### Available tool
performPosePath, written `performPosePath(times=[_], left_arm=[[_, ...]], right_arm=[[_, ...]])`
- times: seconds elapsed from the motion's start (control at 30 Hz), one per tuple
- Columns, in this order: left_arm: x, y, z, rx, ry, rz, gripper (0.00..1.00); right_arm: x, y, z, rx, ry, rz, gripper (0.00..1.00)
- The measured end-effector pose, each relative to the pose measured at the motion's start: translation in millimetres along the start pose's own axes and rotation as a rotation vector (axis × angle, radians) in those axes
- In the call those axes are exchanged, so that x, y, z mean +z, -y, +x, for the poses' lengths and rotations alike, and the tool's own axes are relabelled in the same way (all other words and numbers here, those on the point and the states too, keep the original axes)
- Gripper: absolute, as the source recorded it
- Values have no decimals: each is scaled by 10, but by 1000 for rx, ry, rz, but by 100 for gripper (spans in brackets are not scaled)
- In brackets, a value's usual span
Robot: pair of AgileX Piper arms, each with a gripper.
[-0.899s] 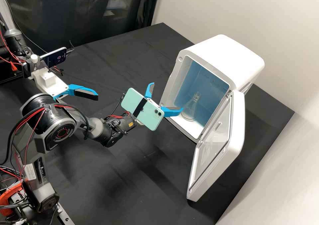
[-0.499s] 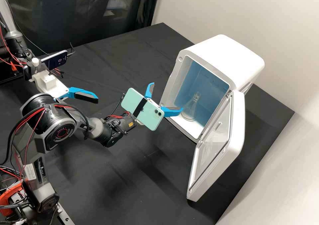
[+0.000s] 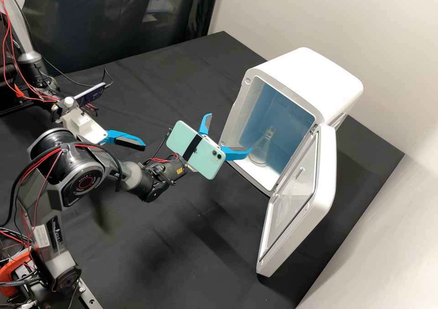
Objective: Take the flask out of the incubator
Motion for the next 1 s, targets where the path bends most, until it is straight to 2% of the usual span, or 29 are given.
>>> performPosePath(times=[0.13, 0.27, 0.43, 0.47, 0.57, 0.63, 0.73, 1.0], left_arm=[[-167, -22, -14, 8, -53, -6, 100], [-363, 17, -97, -2, -113, -37, 100], [-520, 49, -201, 0, -148, -54, 100], [-540, 55, -234, -5, -151, -52, 100], [-595, 31, -300, 6, -164, -54, 100], [-603, 17, -327, 18, -156, -44, 100], [-633, -3, -355, 42, -164, -44, 100], [-697, -5, -411, 45, -177, -37, 100]], right_arm=[[0, 0, 0, 0, 0, 0, 100], [0, 0, 0, 0, 0, 0, 100], [0, 0, 0, 0, 0, 0, 100], [0, 0, 0, 0, 0, 0, 100], [0, 0, 0, 0, 0, 0, 100], [0, 0, 0, 0, 0, 0, 100], [0, 0, 0, 0, 0, 0, 100], [0, 0, 0, 0, 0, 0, 100]])
